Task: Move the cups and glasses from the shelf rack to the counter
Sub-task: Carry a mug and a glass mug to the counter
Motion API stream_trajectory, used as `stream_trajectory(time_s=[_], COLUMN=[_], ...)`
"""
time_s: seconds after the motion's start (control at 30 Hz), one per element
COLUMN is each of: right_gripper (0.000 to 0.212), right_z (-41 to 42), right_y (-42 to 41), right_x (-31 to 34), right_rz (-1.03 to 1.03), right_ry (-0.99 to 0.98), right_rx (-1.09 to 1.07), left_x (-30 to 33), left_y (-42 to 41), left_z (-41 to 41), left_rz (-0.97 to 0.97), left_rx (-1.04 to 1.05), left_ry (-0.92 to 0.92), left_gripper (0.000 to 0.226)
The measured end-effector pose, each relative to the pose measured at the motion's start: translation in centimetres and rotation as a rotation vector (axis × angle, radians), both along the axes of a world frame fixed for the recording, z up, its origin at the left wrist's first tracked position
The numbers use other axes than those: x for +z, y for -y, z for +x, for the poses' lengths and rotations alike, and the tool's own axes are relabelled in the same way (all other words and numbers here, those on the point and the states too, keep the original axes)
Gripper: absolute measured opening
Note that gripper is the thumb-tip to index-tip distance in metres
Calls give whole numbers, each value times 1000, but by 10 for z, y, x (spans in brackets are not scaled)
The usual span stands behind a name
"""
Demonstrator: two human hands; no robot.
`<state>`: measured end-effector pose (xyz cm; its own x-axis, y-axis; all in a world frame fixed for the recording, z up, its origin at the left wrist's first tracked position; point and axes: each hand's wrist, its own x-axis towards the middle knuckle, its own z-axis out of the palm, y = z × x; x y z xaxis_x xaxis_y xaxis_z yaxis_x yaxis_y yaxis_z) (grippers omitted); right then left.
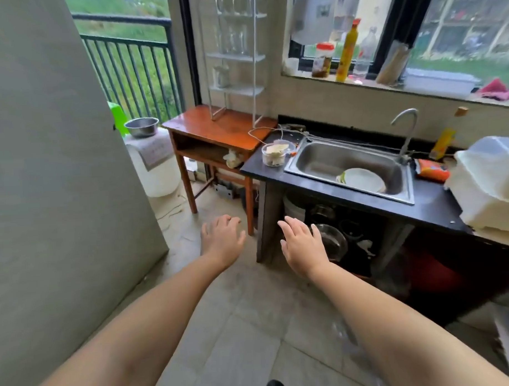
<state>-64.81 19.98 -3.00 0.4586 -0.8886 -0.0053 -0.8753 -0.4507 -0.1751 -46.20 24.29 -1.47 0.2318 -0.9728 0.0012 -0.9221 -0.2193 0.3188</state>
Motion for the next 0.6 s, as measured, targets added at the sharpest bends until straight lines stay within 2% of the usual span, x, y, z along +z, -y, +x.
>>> stream_trajectory(time_s=[0.2,0.6], right_gripper=[51,50], right_z=[68,175], right_y=[92,284], right_x=[4,22], right_rz=[-17,7], right_ry=[34,45], right_rx=[94,163], left_x=[7,20], left_y=[80,261], left_z=[67,160], left_rz=[-18,-47], left_rx=[95,111], left_ry=[-4,20], left_gripper=[43,39])
